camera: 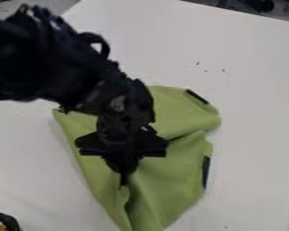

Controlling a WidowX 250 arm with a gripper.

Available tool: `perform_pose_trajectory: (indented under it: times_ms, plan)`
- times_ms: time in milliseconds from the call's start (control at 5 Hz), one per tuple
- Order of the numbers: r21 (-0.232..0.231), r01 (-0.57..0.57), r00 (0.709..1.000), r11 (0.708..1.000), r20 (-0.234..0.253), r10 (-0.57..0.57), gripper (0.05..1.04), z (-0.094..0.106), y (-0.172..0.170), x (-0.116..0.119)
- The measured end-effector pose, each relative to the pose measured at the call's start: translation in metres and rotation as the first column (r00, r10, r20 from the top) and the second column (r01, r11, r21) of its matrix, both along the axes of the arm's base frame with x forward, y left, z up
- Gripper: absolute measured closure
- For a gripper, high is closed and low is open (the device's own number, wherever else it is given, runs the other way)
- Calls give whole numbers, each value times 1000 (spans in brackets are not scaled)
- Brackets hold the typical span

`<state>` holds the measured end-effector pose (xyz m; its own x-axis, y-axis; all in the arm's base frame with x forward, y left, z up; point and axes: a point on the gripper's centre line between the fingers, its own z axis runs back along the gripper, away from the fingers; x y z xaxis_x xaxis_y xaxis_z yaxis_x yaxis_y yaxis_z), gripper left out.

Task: Move the cloth to the left of the table

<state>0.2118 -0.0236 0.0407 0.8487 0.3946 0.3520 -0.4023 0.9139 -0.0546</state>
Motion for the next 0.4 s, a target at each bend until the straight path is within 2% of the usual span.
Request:
perform_pose_trajectory:
  times_ms: [200,400]
  plan:
    - [-27,-7,1000,1000,18,7,535,-7,7,-6]
    - [-25,-16,999,1000,43,17,317,-1,12,-15]
